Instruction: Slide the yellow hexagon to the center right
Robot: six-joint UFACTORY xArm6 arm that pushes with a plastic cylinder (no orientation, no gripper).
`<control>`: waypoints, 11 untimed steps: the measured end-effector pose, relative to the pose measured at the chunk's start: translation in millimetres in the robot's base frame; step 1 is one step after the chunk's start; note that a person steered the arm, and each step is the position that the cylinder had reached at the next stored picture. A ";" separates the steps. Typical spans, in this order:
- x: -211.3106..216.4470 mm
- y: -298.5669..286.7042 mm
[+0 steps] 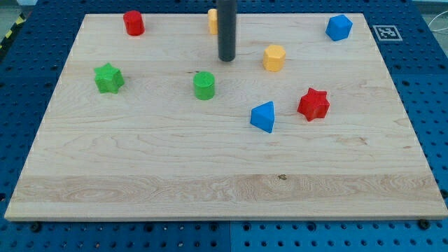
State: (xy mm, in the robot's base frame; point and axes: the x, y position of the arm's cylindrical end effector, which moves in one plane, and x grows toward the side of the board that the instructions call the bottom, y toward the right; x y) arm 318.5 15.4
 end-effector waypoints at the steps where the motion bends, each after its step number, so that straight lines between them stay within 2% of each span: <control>1: -2.2 40.6; 3: 28.9 105.5; 7: 76.8 130.9; 10: 84.1 189.3; 11: 84.0 188.4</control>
